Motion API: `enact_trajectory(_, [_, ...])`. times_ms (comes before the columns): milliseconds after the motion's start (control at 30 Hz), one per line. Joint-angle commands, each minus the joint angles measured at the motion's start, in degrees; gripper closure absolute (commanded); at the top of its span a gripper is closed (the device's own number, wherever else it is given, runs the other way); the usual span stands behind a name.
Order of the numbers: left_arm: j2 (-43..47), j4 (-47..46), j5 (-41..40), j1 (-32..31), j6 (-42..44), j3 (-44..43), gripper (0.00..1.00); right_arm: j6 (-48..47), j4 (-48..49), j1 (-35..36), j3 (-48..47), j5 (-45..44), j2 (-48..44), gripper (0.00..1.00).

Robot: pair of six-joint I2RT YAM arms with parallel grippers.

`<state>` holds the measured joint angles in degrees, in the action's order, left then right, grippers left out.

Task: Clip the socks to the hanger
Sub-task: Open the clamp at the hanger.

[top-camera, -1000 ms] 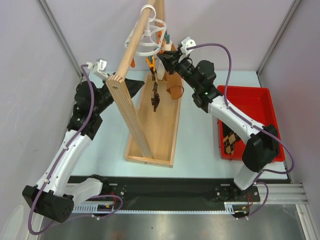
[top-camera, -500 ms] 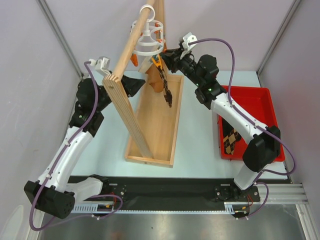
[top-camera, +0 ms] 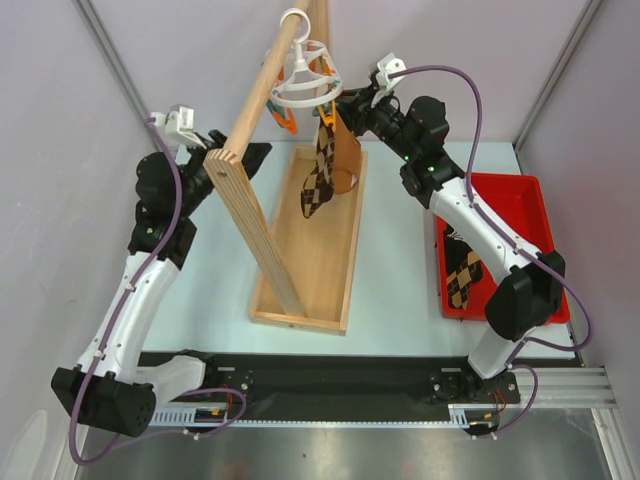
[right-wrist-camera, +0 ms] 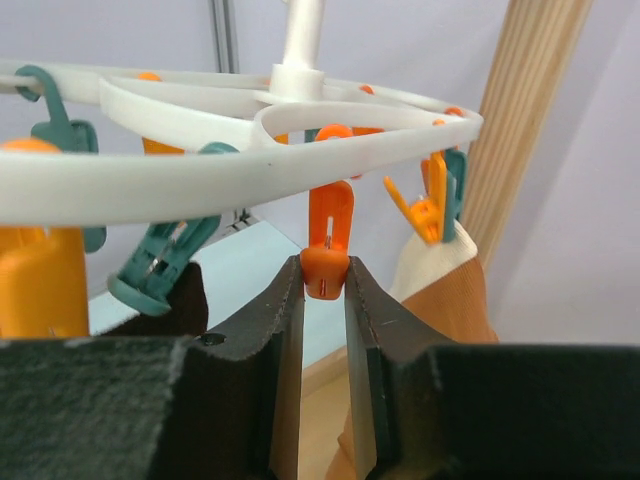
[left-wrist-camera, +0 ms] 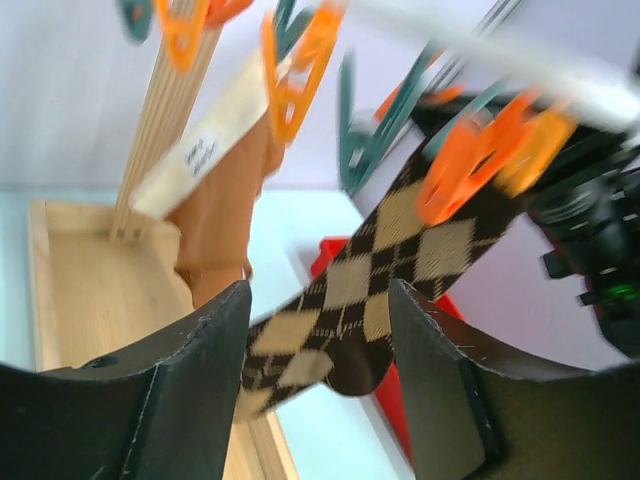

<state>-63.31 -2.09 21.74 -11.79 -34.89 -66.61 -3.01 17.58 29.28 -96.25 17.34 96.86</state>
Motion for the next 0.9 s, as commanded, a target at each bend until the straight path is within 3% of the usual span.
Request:
enact_trajectory(0, [0.03, -6.69, 2.96, 0.72, 1.5, -4.67, 0.37, 0.98, 3.16, -0.89, -2.89, 1.2, 0.44, 0.9])
enact_trajectory(200, [-2.95, -9.52, 4.19, 0.02, -1.84, -8.09, 0.34, 2.48, 4.12, -1.42, -2.28, 1.55, 0.44, 0.89])
enact_trajectory(333, [-5.86, -5.39, 4.19, -1.56, -3.33, -11.96, 0.41, 2.74, 4.83, -1.42, -2.1, 1.47, 0.26, 0.89])
enact_trajectory(633, [-3.84, -0.11, -6.08, -7.72, -1.32, -13.63, 0.34, 4.15, 4.56, -1.15, -1.93, 0.5, 0.17, 0.89])
enact_trajectory(867, [-4.54, -3.18, -6.44, -8.42, -2.37, -12.49, 0.35, 4.06, 4.21, -0.45, -1.93, -0.29, 0.35, 0.87])
